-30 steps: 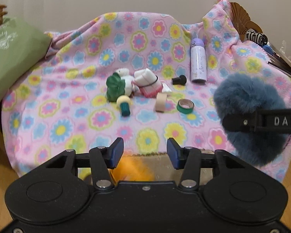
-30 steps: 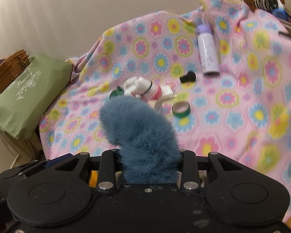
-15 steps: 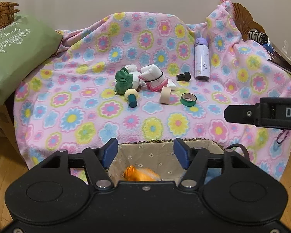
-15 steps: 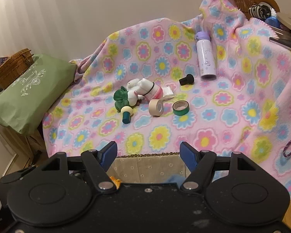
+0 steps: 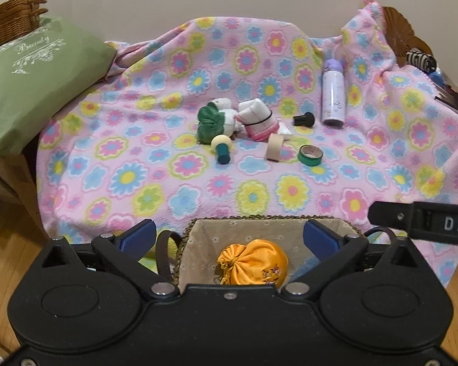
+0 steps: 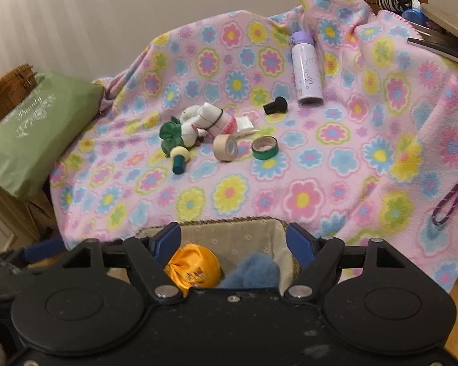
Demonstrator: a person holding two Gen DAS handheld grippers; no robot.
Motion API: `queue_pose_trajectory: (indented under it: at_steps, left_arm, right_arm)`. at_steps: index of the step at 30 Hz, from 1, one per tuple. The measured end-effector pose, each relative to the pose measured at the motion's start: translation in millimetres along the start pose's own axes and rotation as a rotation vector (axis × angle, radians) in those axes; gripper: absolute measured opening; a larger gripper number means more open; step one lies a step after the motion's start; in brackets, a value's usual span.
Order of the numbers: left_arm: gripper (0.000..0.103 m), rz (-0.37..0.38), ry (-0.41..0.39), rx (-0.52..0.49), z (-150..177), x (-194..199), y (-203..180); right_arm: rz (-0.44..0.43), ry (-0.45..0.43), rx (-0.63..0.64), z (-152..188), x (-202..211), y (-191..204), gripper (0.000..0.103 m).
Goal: Organize soft objects
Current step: 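Open both grippers to release the items in the basket and withdraw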
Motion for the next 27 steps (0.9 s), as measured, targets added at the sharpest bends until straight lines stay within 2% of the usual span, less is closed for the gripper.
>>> queue_pose_trajectory:
  at_steps: [14,27]
  left_arm:
    - [0.099,-0.066,0.046,0.039,4.7,-9.3,11.9]
    - [0.099,-0.046,0.104,0.027,-9.1,-32.7,30.9]
  right_arm:
    - [0.018,0.054,0.022,7.0,-11.0,-2.0,0.084]
    - [0.043,0.117,0.054,5.9,-36.5,-1.7,0.086]
Point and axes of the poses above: each gripper's, at about its wrist camera, not at the fingertips, and x roughly against the way its jaws point, y to its left, z to its underside, the point moved 1 cm from there along -x, roughly the way its jaws point, and after that the axes turned 12 degrees about z, right-handed, at the moved point
